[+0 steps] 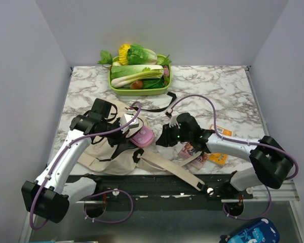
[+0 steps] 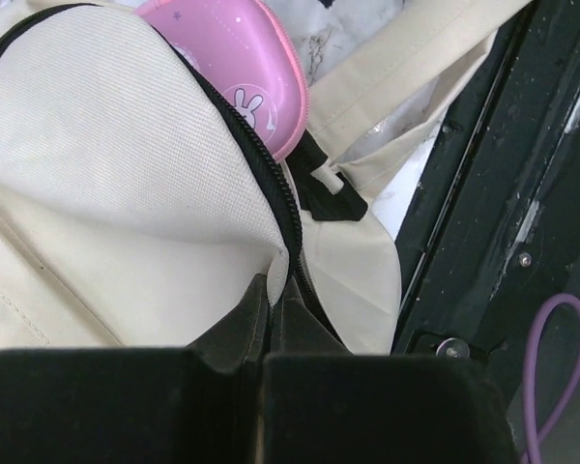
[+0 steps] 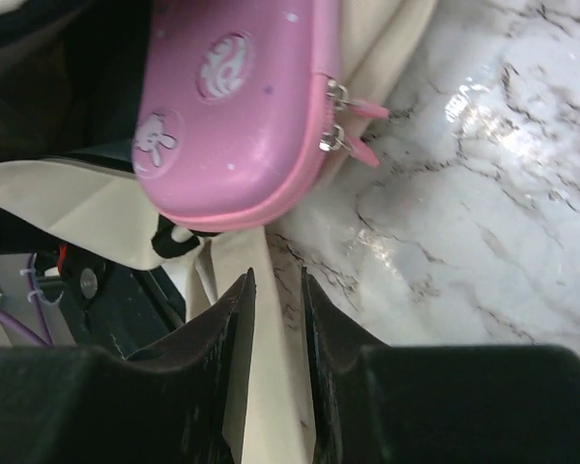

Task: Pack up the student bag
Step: Place the stationery in the student bag.

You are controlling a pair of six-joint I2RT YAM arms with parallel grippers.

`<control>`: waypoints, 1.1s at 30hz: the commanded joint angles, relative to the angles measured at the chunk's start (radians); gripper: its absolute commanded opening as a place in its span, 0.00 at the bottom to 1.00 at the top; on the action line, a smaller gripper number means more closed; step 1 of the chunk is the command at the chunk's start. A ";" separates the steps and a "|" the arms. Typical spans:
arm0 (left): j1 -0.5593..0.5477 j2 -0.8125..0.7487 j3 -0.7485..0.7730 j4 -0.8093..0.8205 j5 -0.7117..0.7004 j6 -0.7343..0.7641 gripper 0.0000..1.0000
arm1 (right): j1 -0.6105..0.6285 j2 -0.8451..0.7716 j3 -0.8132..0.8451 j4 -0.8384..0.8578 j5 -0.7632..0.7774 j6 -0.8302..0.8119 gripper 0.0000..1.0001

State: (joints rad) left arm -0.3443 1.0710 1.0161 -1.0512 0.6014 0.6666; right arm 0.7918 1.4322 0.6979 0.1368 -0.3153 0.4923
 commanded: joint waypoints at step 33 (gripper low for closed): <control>-0.002 -0.009 0.010 -0.006 0.047 0.073 0.00 | 0.041 0.637 0.721 0.052 -0.037 0.040 0.33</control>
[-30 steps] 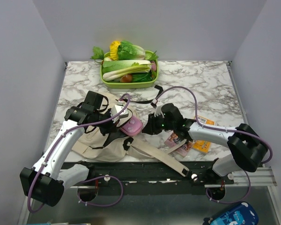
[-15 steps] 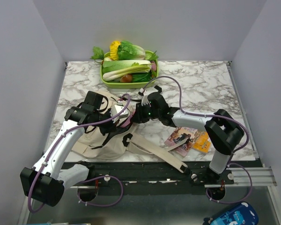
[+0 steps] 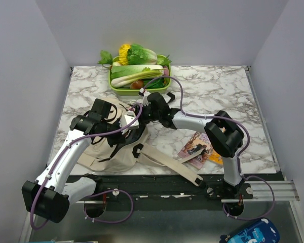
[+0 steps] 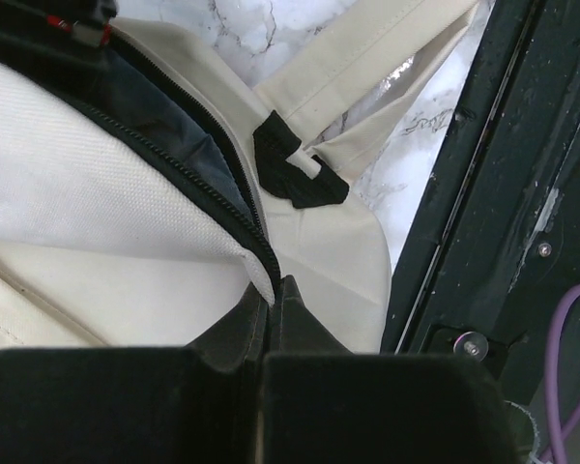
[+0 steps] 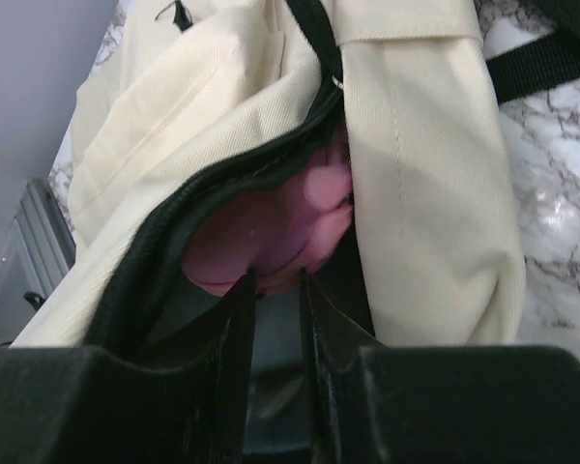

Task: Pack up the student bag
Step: Place the stationery in the student bag, then pick up the book from the center of the board.

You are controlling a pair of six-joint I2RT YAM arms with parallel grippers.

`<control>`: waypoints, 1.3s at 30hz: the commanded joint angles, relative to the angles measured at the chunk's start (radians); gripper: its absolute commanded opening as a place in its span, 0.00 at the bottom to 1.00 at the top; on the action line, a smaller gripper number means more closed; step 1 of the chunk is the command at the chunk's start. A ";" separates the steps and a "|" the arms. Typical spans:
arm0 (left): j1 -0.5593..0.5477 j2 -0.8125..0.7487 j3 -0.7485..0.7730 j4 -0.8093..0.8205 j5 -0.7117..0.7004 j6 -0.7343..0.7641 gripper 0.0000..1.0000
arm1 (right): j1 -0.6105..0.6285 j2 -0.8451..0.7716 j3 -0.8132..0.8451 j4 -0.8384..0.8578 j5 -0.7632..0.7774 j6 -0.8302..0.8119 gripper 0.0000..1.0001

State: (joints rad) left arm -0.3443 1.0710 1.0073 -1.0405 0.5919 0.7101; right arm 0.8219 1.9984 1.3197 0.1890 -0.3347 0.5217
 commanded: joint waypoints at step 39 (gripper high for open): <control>0.403 0.253 -0.014 0.298 -0.349 -0.103 0.00 | -0.139 -0.216 -0.382 -0.011 0.049 -0.005 0.69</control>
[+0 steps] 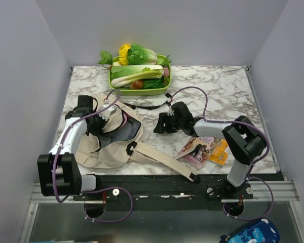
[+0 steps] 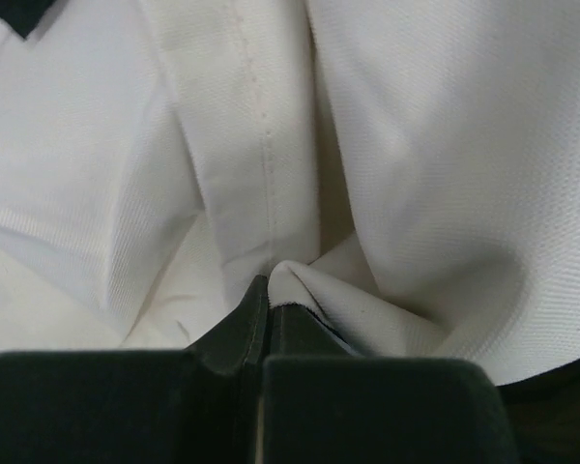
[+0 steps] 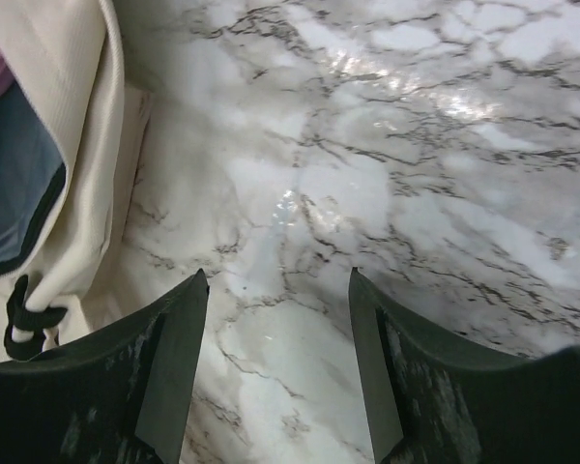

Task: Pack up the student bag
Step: Pick up the book from the center of the board.

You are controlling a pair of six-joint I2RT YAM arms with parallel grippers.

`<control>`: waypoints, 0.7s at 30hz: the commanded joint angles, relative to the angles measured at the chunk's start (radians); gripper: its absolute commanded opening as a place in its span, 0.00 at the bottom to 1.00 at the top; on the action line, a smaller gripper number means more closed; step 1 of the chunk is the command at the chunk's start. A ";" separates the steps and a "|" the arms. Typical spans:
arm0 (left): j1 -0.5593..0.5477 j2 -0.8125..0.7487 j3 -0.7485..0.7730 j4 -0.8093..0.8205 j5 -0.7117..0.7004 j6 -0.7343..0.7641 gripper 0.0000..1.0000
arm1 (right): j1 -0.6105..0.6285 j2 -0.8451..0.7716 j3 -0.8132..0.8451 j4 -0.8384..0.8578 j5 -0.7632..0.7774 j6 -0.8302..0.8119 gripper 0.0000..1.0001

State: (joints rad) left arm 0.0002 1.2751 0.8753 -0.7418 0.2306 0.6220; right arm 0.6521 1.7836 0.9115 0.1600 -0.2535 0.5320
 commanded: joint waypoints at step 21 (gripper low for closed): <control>0.020 0.248 0.464 0.136 -0.016 -0.202 0.00 | 0.150 -0.234 0.067 -0.120 0.045 -0.103 0.86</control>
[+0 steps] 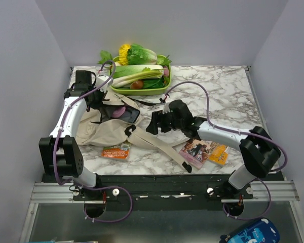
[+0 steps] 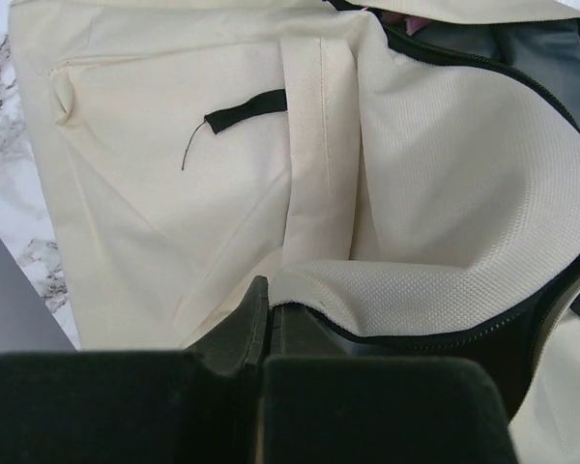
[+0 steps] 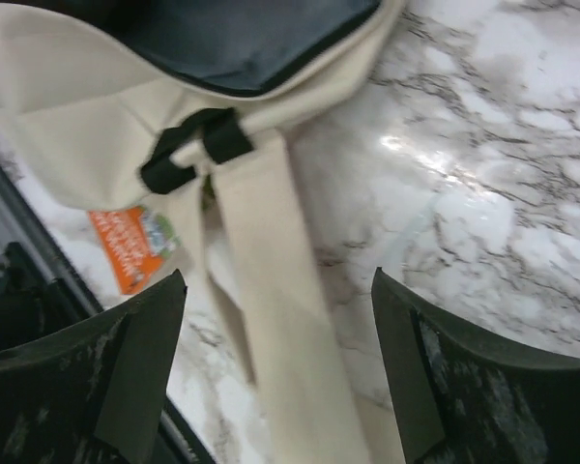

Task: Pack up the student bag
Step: Pick up the book from the center of the board.

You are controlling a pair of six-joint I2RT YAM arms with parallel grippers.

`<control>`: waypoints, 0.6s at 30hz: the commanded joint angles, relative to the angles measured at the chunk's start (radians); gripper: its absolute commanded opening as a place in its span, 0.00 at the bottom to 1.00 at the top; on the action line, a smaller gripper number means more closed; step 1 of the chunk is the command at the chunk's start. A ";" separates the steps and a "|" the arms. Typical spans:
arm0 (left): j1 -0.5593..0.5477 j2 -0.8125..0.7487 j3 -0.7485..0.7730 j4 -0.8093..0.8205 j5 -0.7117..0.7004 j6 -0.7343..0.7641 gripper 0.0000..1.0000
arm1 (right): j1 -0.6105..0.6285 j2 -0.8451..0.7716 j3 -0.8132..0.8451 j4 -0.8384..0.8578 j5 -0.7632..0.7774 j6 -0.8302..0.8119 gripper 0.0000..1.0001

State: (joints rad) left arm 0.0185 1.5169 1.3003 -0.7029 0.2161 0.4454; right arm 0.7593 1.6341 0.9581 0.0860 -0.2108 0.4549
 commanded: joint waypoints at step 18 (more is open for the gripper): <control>-0.060 -0.089 -0.061 0.086 0.101 -0.027 0.09 | 0.408 0.152 0.225 -0.272 0.083 -0.353 1.00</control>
State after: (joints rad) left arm -0.0410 1.4654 1.2392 -0.6823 0.2531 0.4358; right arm 1.0538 1.8000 1.2518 -0.2291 -0.3180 0.2852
